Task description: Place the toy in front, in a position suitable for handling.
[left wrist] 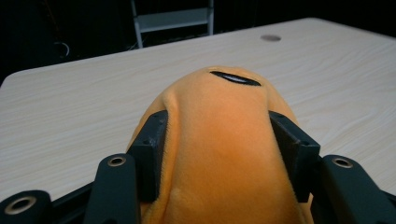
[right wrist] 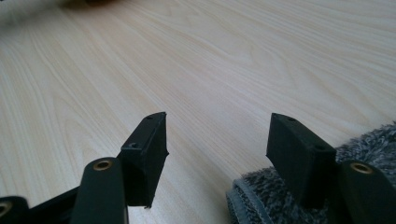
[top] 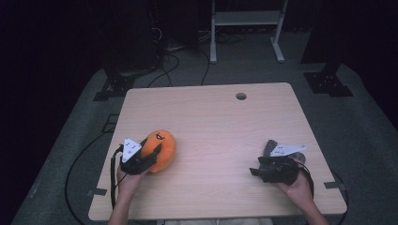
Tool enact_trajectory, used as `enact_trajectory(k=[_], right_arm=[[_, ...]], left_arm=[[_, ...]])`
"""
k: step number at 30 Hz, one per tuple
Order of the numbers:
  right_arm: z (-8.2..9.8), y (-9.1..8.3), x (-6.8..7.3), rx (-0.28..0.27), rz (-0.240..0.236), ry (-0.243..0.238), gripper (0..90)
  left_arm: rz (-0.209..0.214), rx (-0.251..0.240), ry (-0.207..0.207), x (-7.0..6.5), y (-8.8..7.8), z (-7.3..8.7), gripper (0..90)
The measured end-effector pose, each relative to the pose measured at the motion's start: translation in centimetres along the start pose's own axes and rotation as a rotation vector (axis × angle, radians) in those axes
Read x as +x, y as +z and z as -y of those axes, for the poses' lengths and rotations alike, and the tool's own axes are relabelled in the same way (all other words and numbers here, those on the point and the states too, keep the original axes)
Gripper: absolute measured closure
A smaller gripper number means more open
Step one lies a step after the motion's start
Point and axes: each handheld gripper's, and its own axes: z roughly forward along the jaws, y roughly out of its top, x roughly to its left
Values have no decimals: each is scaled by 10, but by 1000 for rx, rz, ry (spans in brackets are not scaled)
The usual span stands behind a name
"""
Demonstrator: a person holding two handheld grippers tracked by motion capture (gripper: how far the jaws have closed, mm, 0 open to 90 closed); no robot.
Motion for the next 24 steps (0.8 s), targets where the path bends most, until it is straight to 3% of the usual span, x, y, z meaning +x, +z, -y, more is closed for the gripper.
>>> enact_trajectory(k=[5, 9, 19, 24], right_arm=[[0, 0, 0, 0, 6, -5, 368], [0, -1, -3, -7, 11, 8, 368], [0, -8, -9, -47, 45, 32, 370], [-2, -13, -19, -76, 107, 56, 373]], left_arm=[[63, -37, -12, -12, 2, -10, 450], [125, -68, 3, -30, 7, -20, 448], [280, -58, 105, -78, 21, -27, 440], [347, -27, 157, -101, 32, -25, 436]])
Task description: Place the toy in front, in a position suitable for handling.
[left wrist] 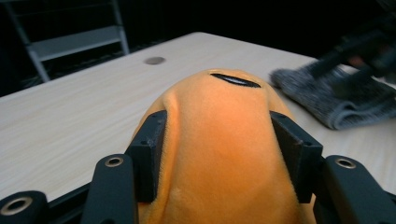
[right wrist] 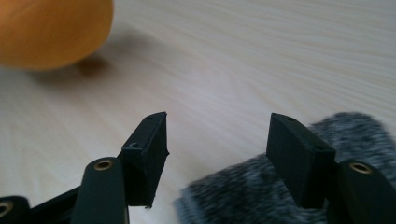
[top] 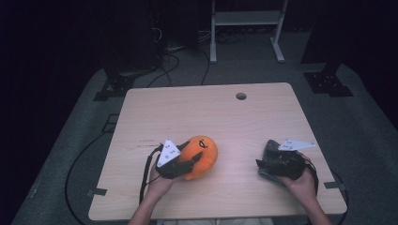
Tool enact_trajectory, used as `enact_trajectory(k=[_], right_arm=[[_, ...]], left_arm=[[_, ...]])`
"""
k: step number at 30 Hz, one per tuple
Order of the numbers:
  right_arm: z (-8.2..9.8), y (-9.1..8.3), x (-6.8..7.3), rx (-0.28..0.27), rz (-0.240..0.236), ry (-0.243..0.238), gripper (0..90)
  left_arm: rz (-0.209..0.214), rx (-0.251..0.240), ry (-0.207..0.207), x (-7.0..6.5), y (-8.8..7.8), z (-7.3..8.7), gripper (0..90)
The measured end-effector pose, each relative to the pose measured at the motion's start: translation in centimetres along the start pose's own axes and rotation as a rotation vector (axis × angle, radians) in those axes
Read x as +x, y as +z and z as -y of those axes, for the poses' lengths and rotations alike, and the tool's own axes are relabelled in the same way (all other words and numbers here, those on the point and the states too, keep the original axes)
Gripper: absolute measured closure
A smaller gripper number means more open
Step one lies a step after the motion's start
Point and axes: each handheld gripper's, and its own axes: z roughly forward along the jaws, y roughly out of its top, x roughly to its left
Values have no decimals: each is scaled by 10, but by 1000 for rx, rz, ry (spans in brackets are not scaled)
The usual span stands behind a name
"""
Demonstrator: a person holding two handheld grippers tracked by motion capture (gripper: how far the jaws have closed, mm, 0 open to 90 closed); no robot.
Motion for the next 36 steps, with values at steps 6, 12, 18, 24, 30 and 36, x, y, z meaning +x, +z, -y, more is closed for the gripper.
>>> enact_trajectory(k=[6, 12, 18, 24, 30, 36], right_arm=[[-5, -2, -24, -6, 110, 54, 387], [-5, 6, -44, 58, 192, 87, 409], [-1, 19, -48, 154, 229, 72, 441], [3, 27, -48, 197, 230, 82, 494], [4, 27, -48, 206, 238, 90, 651], [4, 25, -48, 205, 186, 99, 773]], left_arm=[[72, 24, 35, -15, 21, -1, 430], [131, 57, 68, -24, 37, 3, 419], [146, 73, 81, -25, 39, 4, 357], [133, 65, 43, -23, 28, -3, 186], [101, 64, 26, -22, 12, -2, 200], [127, 70, 54, -19, 9, 11, 407]])
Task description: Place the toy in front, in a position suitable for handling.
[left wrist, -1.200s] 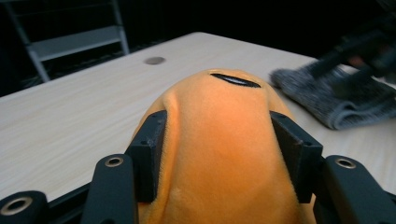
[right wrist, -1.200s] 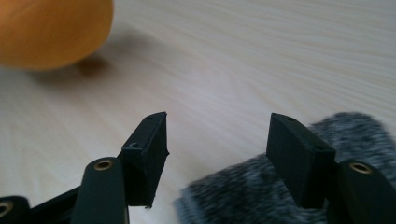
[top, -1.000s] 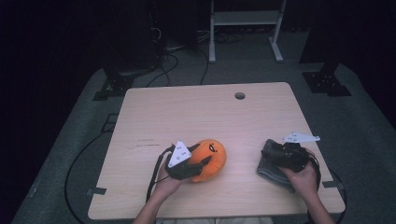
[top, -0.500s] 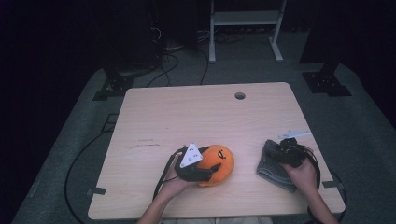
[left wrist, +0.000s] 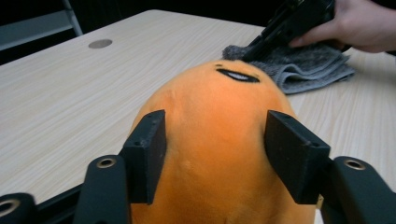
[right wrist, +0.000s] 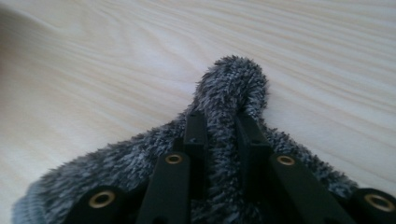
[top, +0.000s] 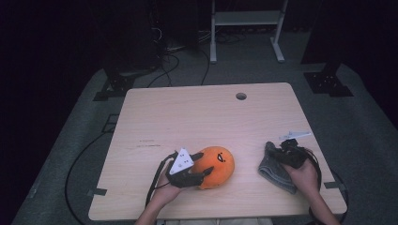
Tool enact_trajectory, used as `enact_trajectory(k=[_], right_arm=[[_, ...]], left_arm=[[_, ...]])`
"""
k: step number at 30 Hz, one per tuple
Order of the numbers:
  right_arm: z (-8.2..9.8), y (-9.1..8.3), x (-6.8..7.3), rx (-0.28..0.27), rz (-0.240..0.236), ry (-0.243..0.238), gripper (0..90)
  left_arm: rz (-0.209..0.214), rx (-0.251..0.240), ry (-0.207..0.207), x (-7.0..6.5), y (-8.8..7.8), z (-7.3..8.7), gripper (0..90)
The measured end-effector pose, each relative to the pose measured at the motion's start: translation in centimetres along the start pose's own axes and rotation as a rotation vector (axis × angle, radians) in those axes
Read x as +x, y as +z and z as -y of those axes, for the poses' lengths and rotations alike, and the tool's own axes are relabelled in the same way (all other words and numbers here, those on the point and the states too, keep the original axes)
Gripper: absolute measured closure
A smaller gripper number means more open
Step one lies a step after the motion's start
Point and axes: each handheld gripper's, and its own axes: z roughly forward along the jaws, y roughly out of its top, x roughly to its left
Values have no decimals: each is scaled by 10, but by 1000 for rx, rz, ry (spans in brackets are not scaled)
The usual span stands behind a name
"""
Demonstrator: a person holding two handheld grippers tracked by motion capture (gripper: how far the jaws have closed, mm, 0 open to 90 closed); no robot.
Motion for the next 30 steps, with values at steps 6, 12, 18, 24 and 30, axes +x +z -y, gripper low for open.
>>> enact_trajectory(k=[6, 12, 18, 24, 30], right_arm=[[-8, -33, 29, -162, -125, -67, 784], [-23, -57, 102, -310, -287, -269, 783], [-23, -29, 144, -235, -270, -417, 776], [-19, -26, 125, -200, -239, -346, 779], [-19, -34, 152, -238, -356, -416, 774]], left_arm=[[-7, -18, -70, 11, 6, 12, 419], [-10, -33, -99, 13, 13, 13, 418], [-3, -25, -88, 14, 9, 14, 410], [9, -35, -114, 17, 10, 15, 398], [4, -41, -130, 17, 13, 15, 387]])
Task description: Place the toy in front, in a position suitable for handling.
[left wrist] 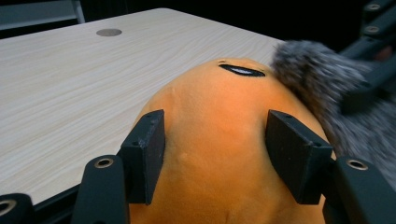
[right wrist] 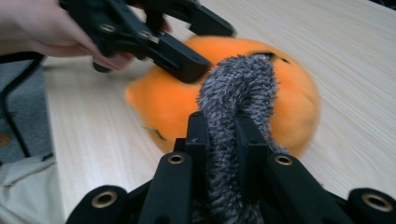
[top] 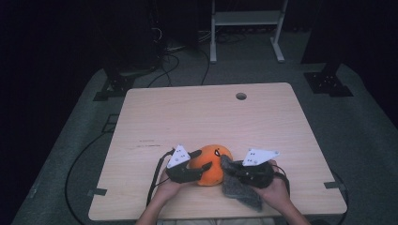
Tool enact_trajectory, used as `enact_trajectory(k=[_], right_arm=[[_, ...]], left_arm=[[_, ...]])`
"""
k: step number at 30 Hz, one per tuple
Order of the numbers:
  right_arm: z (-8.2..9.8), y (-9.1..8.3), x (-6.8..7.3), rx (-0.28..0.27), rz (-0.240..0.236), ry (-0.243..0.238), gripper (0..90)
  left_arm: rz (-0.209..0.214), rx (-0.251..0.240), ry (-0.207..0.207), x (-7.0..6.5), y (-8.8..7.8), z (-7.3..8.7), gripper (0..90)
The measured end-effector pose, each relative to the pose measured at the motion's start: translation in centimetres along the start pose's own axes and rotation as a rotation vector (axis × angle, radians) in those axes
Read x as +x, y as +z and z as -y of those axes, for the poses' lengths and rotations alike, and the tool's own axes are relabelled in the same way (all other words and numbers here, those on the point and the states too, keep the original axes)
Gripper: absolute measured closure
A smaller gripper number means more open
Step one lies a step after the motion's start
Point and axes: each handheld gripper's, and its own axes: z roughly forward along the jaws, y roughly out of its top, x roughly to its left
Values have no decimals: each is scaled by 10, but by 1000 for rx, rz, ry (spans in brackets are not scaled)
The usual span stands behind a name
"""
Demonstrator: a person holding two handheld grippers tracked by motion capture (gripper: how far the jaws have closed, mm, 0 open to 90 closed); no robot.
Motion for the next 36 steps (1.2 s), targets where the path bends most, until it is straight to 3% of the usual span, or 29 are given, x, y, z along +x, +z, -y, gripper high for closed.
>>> enact_trajectory(k=[3, 8, 11, 13, 15, 20, 22, 24, 27, 30, 33, 36], right_arm=[[2, 2, -6, 14, 33, 7, 774], [13, -3, -27, 63, 139, 47, 777], [8, -4, -18, 15, 62, 70, 777], [2, 0, -7, 5, 35, 29, 776], [-1, 3, 0, 12, 54, -22, 776], [9, 0, -24, 50, 122, 44, 778], [12, -1, -30, 60, 115, 69, 781], [10, -3, -24, 37, 67, 81, 781], [0, 0, -2, 3, -28, 14, 780], [-3, 9, 6, 35, 5, -42, 776], [2, 9, -6, 35, 37, 6, 775], [8, 4, -17, 45, 89, 20, 773]], left_arm=[[5, 3, 4, 1, -1, 0, 387], [13, 7, 0, 2, -1, -1, 385], [11, 4, -12, 3, 0, 0, 381], [11, 6, -12, 3, 0, 0, 380], [10, 7, -10, 3, -1, 0, 381], [12, 6, -6, 3, 0, 0, 380], [11, 6, -9, 3, 0, -1, 380], [7, 6, -9, 3, 0, 0, 378], [4, 1, -10, 3, 1, 0, 378], [3, 10, 4, 2, -1, -3, 355], [12, -3, 22, 1, -8, -9, 281], [14, 10, 35, 0, -9, -8, 350]])
